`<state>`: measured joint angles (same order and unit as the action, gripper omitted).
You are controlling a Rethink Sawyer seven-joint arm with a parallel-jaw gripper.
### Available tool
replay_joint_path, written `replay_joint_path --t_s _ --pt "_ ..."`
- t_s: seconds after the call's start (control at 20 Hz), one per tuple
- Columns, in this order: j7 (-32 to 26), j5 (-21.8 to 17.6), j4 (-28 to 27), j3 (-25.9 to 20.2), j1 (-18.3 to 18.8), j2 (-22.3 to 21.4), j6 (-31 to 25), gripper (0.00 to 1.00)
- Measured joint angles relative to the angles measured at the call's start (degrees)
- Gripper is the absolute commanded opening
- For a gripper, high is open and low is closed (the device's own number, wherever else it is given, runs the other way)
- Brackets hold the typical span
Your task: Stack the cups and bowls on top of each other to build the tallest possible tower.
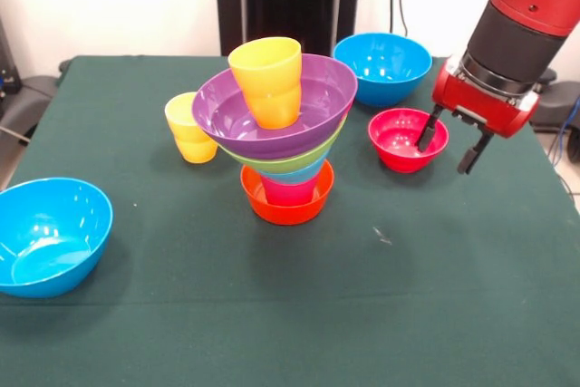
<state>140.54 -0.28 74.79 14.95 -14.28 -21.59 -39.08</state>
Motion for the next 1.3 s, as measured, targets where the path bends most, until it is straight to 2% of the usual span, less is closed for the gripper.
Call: replay_joint_path --t_s 1.05,1.3 --pt "0.0 3.1 6.0 -1.3 0.4 0.1 0.1 1.00" --pt "0.0 3.1 7.6 -1.3 0.4 0.3 2.2 1.00"
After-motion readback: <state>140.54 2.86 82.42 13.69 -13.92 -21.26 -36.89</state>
